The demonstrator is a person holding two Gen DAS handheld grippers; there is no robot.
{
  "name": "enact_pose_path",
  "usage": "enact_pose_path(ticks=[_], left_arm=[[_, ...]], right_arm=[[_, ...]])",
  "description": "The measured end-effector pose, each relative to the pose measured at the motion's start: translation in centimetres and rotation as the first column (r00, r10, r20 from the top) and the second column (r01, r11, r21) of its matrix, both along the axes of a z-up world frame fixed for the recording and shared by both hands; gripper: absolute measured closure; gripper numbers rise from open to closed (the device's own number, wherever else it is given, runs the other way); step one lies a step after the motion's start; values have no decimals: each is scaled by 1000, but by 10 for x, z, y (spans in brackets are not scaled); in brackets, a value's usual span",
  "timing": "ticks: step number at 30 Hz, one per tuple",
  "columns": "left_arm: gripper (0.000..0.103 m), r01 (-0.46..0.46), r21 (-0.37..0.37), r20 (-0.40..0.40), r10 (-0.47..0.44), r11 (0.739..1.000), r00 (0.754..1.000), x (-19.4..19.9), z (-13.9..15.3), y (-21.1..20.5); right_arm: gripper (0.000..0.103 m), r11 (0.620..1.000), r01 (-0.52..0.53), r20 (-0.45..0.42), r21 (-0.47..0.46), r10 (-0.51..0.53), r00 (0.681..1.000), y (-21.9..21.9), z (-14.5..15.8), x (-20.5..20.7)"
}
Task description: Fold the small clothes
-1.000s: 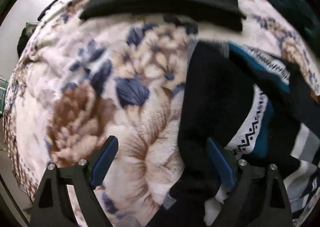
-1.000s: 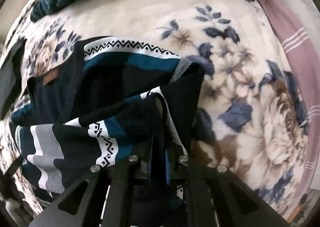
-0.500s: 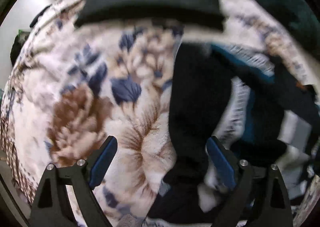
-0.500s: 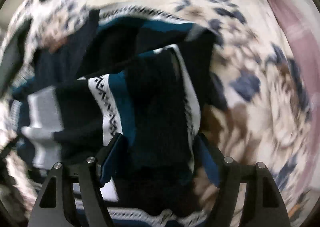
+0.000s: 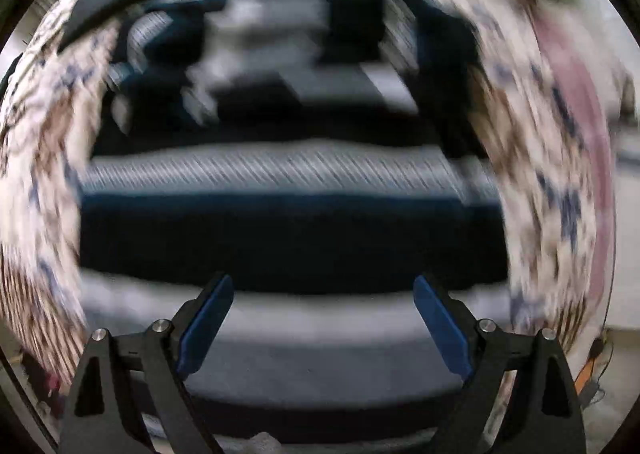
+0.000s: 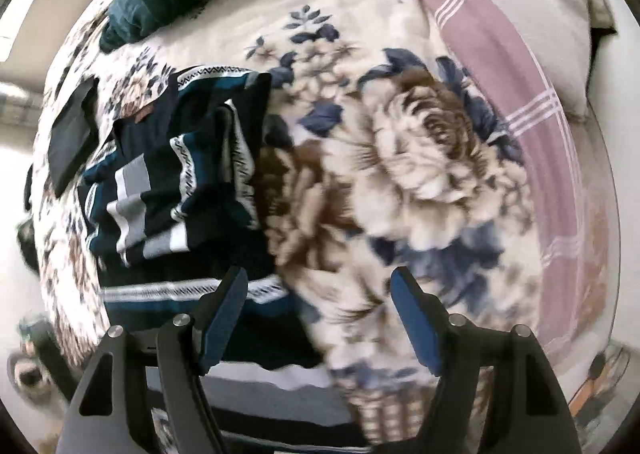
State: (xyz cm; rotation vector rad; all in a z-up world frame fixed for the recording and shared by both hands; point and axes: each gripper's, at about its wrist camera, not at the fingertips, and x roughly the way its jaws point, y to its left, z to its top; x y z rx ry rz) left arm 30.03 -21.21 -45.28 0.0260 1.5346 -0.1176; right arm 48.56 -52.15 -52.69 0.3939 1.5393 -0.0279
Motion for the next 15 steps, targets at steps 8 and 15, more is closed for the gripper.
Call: enact_pose_path(ticks=[8, 15], left_arm=[[11, -46, -35, -214, 38, 998, 976, -106, -58, -123], [9, -97, 112, -123, 111, 989, 986, -123, -99, -151]], right_arm=[[27, 978, -198, -10, 74, 199, 980, -46, -36, 19], [27, 957, -196, 69, 214, 186, 980, -34, -87, 54]])
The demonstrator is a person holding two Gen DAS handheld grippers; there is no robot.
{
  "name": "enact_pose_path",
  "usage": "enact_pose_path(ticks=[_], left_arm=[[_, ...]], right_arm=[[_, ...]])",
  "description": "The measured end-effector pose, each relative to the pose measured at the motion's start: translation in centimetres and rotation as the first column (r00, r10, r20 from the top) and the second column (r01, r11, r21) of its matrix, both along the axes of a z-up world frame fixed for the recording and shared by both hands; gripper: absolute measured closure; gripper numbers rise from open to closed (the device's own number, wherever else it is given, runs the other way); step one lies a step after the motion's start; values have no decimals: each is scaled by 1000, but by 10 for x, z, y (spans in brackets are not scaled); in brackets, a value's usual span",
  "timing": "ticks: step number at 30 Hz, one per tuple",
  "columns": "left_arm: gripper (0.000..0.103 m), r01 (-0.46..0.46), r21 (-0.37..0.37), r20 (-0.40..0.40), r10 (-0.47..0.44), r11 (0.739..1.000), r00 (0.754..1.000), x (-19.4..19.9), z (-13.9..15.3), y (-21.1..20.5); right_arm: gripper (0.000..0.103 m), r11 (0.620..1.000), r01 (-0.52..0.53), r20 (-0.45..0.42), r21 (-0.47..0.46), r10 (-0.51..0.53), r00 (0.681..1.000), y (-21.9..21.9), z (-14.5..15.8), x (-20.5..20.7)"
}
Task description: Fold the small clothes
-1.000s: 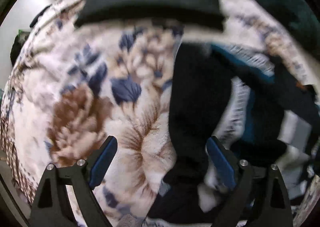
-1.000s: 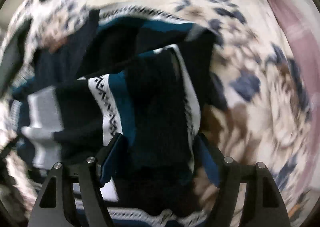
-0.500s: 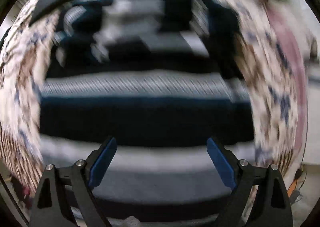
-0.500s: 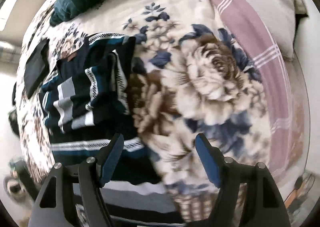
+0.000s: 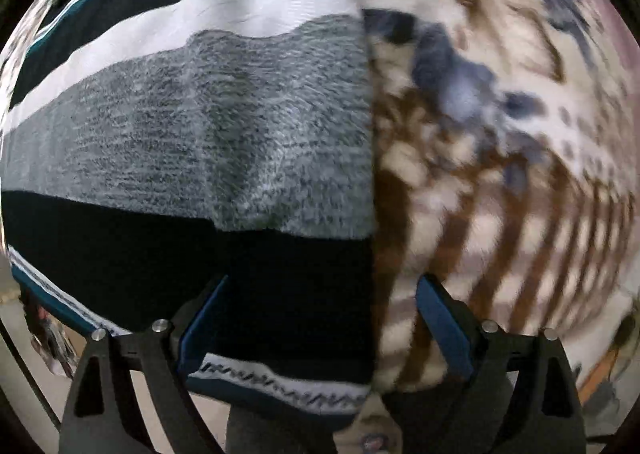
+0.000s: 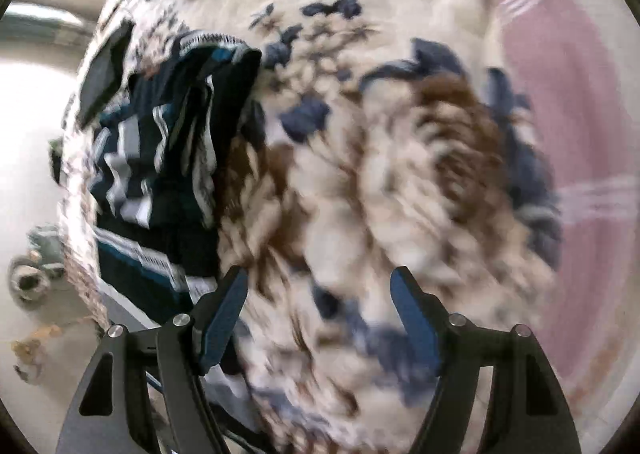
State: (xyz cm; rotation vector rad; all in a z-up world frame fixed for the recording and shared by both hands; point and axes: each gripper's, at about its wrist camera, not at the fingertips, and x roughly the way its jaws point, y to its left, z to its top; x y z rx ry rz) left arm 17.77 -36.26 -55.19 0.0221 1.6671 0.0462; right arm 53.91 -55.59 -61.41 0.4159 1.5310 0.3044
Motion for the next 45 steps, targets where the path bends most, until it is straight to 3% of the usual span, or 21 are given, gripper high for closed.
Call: enact_pose_path(ticks=[2, 4, 5, 6, 8, 11, 13, 15, 16, 21, 25, 29, 34, 38, 41, 45], left_arm=[[12, -37, -12, 47, 37, 999, 998, 0, 4, 0], [26, -35, -20, 101, 37, 999, 994, -2, 10, 2], [48, -38, -24, 127, 41, 999, 991, -1, 16, 5], [76, -37, -24, 156, 40, 999, 987, -2, 23, 11], [95, -26, -21, 189, 30, 999, 982, -2, 34, 17], [98, -47, -46, 218, 56, 998, 974, -3, 48, 32], [98, -60, -44, 246, 69, 997, 967, -3, 59, 42], [98, -87, -60, 259, 100, 994, 961, -10, 74, 51], [98, -95, -64, 271, 109, 993, 956, -11, 83, 56], [98, -128, -70, 325, 143, 989, 935, -20, 133, 97], [98, -192, -76, 355, 206, 978, 912, -22, 155, 136], [98, -281, -87, 376, 292, 956, 879, -22, 170, 194], [98, -375, -122, 374, 392, 919, 841, -22, 164, 277], [98, -423, -150, 342, 449, 894, 826, -16, 147, 344], [98, -460, -143, 324, 481, 876, 815, -10, 122, 391], [98, -523, -184, 268, 555, 832, 788, -10, 83, 440]], right_arm=[[27, 996, 27, 18, 83, -29, 999, 13, -20, 26], [27, 990, 26, 17, 138, -29, 999, 30, -35, 49], [27, 986, 32, 12, 162, -35, 999, 38, -42, 59], [27, 980, 43, 0, 193, -43, 999, 47, -51, 71], [27, 970, 69, -33, 234, -63, 997, 64, -67, 91], [23, 971, 74, -73, 229, -59, 996, 88, -80, 108], [24, 974, 64, -52, 219, -54, 997, 99, -74, 112], [56, 973, 42, -46, 226, -32, 998, 108, -69, 113], [86, 980, 25, -48, 199, -16, 999, 114, -65, 112], [89, 985, 24, -18, 173, -22, 1000, 120, -28, 111], [90, 990, 4, 23, 139, -8, 1000, 136, 10, 113], [90, 996, -29, 54, 83, 24, 998, 181, 55, 120], [90, 996, -88, 85, 3, 88, 992, 283, 96, 137], [90, 991, -124, 81, -44, 128, 989, 385, 89, 160], [91, 982, -154, 64, -114, 162, 985, 457, 62, 173], [91, 960, -196, 30, -198, 206, 978, 525, 20, 181]])
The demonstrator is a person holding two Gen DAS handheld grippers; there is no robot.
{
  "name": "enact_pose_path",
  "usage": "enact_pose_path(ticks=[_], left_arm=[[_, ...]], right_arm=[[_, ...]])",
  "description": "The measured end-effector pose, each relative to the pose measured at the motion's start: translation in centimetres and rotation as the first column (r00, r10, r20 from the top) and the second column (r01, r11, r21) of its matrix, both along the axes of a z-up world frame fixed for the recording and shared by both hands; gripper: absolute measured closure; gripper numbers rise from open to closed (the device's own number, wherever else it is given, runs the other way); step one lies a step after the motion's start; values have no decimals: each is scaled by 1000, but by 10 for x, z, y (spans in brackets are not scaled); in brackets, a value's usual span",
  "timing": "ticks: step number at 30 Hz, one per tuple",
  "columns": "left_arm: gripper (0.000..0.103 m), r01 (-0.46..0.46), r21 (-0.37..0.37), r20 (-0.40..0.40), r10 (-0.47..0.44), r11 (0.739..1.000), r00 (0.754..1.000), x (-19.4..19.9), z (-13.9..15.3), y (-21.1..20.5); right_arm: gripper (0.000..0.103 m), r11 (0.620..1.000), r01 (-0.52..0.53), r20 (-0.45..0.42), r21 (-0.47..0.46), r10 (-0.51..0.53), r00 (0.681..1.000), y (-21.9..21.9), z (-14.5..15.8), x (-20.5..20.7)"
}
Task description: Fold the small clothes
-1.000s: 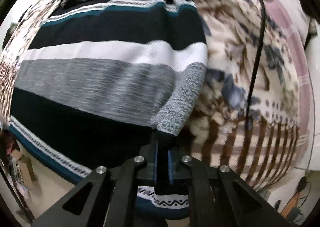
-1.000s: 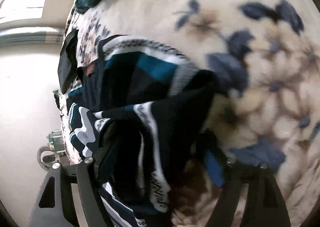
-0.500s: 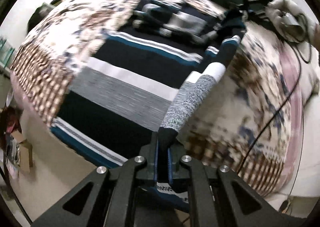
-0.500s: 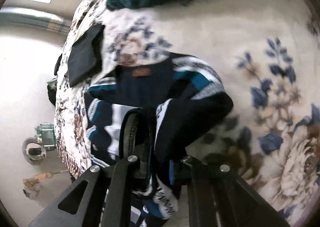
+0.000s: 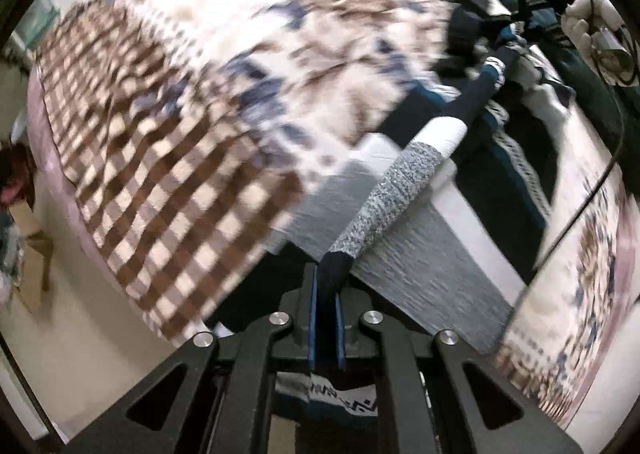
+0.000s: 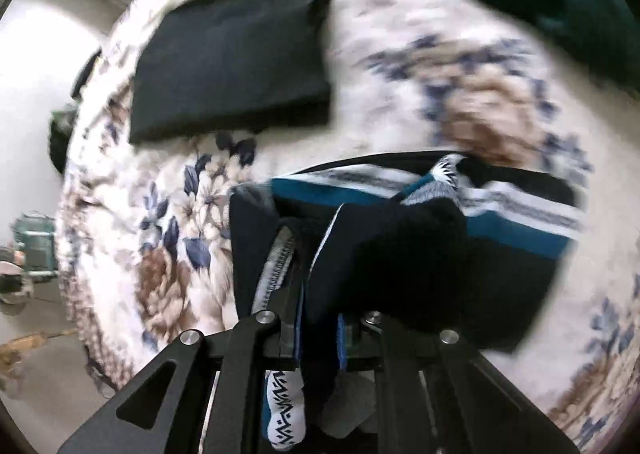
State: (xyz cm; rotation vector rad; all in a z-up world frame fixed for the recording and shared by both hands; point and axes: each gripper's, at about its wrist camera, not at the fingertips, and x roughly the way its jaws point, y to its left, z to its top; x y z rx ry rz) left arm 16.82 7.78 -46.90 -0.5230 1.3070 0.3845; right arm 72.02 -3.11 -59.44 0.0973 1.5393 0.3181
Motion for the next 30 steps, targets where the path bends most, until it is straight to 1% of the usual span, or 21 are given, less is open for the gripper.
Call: enact_pose_path(ticks=[3, 4, 5, 6, 7, 8, 9, 10, 12, 14, 16, 17, 18, 19, 20, 21, 22, 25, 27, 29, 30], left_arm=[[98, -22, -68, -17, 21, 997, 1000, -5, -20, 17], [98, -21, -83, -24, 19, 996, 1000, -7, -24, 18], [97, -23, -114, -30, 19, 993, 999, -9, -28, 20], [93, -29, -155, -29, 25, 988, 999, -13, -31, 22], [93, -34, -177, -23, 31, 984, 999, -15, -32, 25], [90, -41, -203, -14, 39, 978, 999, -19, -30, 28], [79, -48, -231, -4, 49, 972, 999, -23, -29, 31], [74, -61, -266, 12, 67, 962, 998, -28, -27, 36], [62, -94, -317, 31, 110, 944, 993, -35, -25, 43], [60, -96, -331, 38, 115, 939, 993, -38, -27, 44], [61, -65, -307, 16, 74, 950, 997, -35, -32, 38], [62, -50, -283, 3, 53, 958, 999, -33, -34, 32], [77, -40, -254, -4, 40, 966, 999, -32, -36, 29], [91, -38, -234, -19, 35, 972, 999, -30, -38, 27], [95, -35, -226, -27, 30, 974, 999, -30, -40, 25], [96, -45, -206, -23, 41, 977, 999, -32, -37, 26], [96, -49, -195, -18, 46, 980, 999, -34, -33, 26], [98, -60, -186, -22, 57, 981, 998, -42, -28, 33], [94, -80, -227, -33, 75, 971, 997, -47, -40, 44], [93, -130, -315, -25, 129, 940, 991, -57, -53, 63], [91, -154, -357, -18, 158, 921, 987, -61, -55, 71]], right_arm=[[90, 994, -50, -31, -102, 47, 998, 42, -27, 1], [87, 992, -66, -54, -112, 60, 997, 51, -32, 2], [80, 992, -90, -90, -83, 82, 993, 61, -34, 2], [78, 994, -110, -101, -19, 108, 989, 67, -31, 4], [77, 991, -119, -99, 54, 124, 987, 68, -24, 6], [70, 982, -101, -99, 159, 117, 988, 64, -11, 10], [66, 975, -72, -102, 212, 96, 990, 57, -2, 13], [59, 972, -43, -94, 233, 66, 993, 48, 7, 17], [54, 983, -20, -37, 183, 27, 999, 32, 22, 26], [53, 992, -39, -20, 116, 42, 999, 29, 21, 32], [53, 996, -75, -47, 55, 78, 996, 38, 6, 36], [53, 995, -91, -67, 29, 93, 993, 41, -3, 37], [53, 994, -108, -80, 7, 108, 991, 45, -12, 37], [54, 992, -125, -94, -8, 124, 988, 51, -22, 34], [66, 991, -133, -94, -23, 130, 987, 55, -29, 32], [86, 989, -136, -62, -48, 133, 989, 58, -30, 29], [97, 987, -145, -35, -72, 143, 989, 60, -29, 25], [97, 989, -134, 45, -61, 137, 990, 63, -17, 23], [97, 990, -127, 40, -55, 129, 991, 63, -21, 26], [96, 986, -157, -27, -55, 155, 988, 70, -36, 27], [94, 985, -162, -33, -66, 160, 987, 71, -37, 26]])
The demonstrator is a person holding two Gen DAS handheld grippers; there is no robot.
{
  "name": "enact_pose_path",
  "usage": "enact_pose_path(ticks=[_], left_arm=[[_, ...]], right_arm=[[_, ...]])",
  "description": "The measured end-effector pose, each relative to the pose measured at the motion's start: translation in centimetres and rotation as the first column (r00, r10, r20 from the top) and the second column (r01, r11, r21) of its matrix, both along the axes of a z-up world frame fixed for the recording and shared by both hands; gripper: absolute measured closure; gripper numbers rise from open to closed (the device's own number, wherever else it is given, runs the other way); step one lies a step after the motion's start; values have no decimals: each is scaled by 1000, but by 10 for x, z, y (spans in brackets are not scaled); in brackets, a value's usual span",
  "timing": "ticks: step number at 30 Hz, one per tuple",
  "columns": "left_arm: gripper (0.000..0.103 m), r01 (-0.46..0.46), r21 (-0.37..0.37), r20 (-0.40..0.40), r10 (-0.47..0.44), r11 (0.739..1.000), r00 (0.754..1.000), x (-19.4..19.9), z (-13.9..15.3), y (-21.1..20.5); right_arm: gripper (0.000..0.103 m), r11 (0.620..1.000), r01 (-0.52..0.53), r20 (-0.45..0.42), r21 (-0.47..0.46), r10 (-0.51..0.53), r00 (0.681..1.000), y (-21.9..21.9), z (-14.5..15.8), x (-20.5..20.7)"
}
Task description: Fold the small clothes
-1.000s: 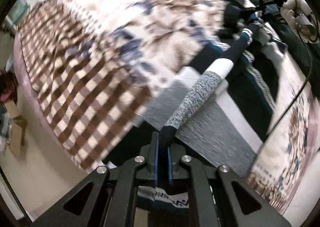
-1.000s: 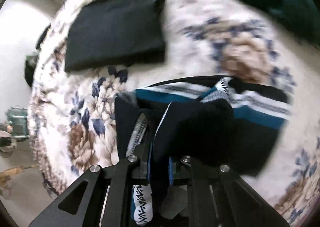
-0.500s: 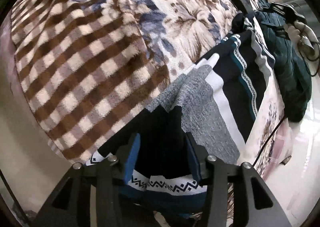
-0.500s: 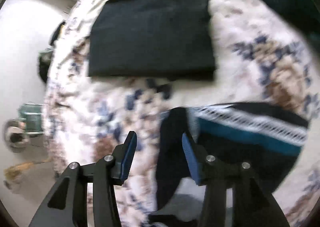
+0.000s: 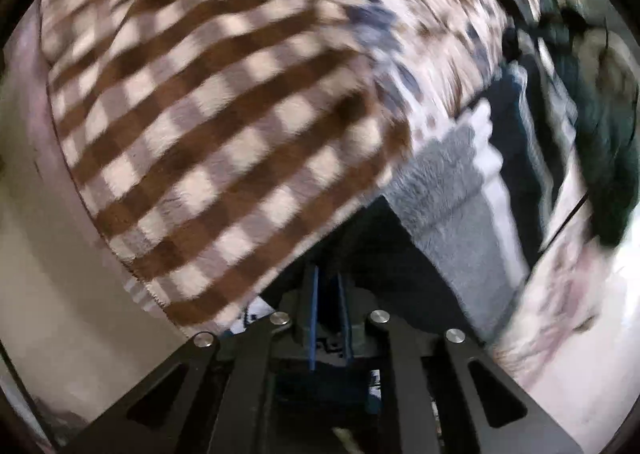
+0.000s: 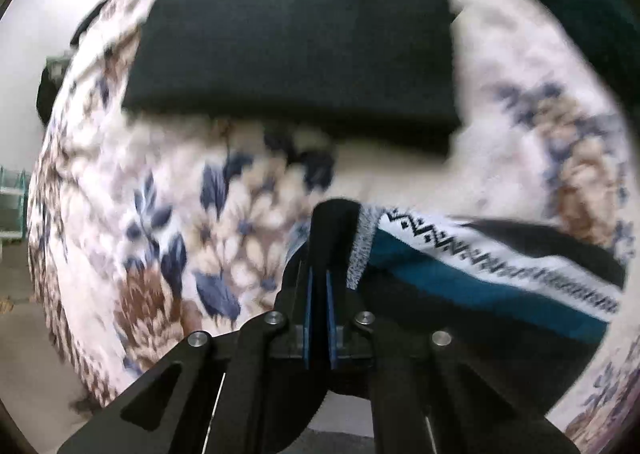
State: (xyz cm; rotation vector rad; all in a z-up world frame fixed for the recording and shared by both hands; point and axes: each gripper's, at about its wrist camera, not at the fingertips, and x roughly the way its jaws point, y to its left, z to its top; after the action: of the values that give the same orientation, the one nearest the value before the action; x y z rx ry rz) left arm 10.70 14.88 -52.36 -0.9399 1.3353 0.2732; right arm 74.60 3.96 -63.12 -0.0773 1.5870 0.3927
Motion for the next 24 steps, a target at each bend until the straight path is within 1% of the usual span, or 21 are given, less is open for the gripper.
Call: enact_pose_path(ticks=[1, 2, 3, 4, 5, 6, 8, 9, 11, 12, 13, 14, 15, 16, 17, 18, 21, 22, 23, 24], left_arm=[[90, -23, -21, 3, 23, 1000, 1000, -5, 2, 9], [80, -38, -4, -4, 38, 999, 999, -11, 8, 18], [73, -49, 12, -4, 49, 999, 999, -18, 14, 27], [71, -62, 14, 7, 62, 998, 998, -24, 19, 33], [67, -82, 21, 11, 82, 996, 997, -31, 25, 42], [60, -96, 31, 7, 96, 995, 995, -35, 28, 47], [52, -118, 17, 21, 118, 993, 993, -41, 35, 55], [51, -119, 12, 25, 119, 993, 993, -41, 37, 55], [50, -86, -1, 31, 86, 996, 996, -34, 35, 46], [50, -52, -10, 37, 53, 999, 998, -26, 31, 39], [50, -20, -14, 38, 21, 1000, 999, -17, 25, 32], [50, 18, -3, 18, -18, 1000, 1000, -10, 16, 24], [50, 46, 6, -1, -46, 999, 999, -7, 7, 17], [50, 72, -2, -2, -72, 997, 997, -4, -1, 11], [50, 90, 5, -12, -90, 996, 996, -3, -7, 8], [50, 112, 19, -21, -112, 994, 994, -2, -12, 3], [50, 153, 62, -6, -152, 986, 988, 2, -14, -5], [50, 167, 73, -2, -167, 983, 986, 2, -13, -6], [59, 186, 93, 10, -187, 978, 982, 1, -10, -8], [76, 208, 108, 22, -212, 972, 977, 1, -8, -12]], right_arm=[[91, 1000, -1, 0, 12, 1, 1000, -1, 4, -3], [76, 999, 1, -8, 50, 0, 1000, -4, 9, -8], [63, 995, 2, -22, 105, 1, 1000, -10, 19, -14], [44, 985, 9, -28, 172, -4, 1000, -22, 35, -28], [42, 979, 13, -25, 202, -8, 1000, -28, 44, -38], [42, 973, 12, -20, 229, -8, 1000, -39, 56, -54], [41, 971, -16, -15, 237, 20, 1000, -60, 76, -95], [41, 972, -16, -26, 236, 23, 999, -72, 81, -119], [41, 977, -5, -79, 211, 22, 997, -105, 80, -169], [41, 980, 4, -111, 197, 18, 994, -121, 76, -195], [41, 986, 23, -147, 165, 2, 989, -145, 69, -224], [41, 989, 45, -178, 143, -20, 984, -160, 61, -246], [41, 987, 85, -224, 133, -54, 973, -179, 51, -272], [41, 983, 134, -289, 128, -92, 953, -201, 34, -305], [41, 980, 158, -323, 124, -111, 940, -211, 24, -322], [41, 969, 218, -394, 120, -156, 906, -231, 4, -354], [41, 942, 311, -488, 126, -214, 846, -256, -30, -416], [41, 934, 332, -504, 133, -225, 834, -262, -39, -436], [41, 925, 350, -515, 148, -231, 826, -264, -46, -448], [41, 904, 384, -529, 185, -238, 815, -265, -53, -463]])
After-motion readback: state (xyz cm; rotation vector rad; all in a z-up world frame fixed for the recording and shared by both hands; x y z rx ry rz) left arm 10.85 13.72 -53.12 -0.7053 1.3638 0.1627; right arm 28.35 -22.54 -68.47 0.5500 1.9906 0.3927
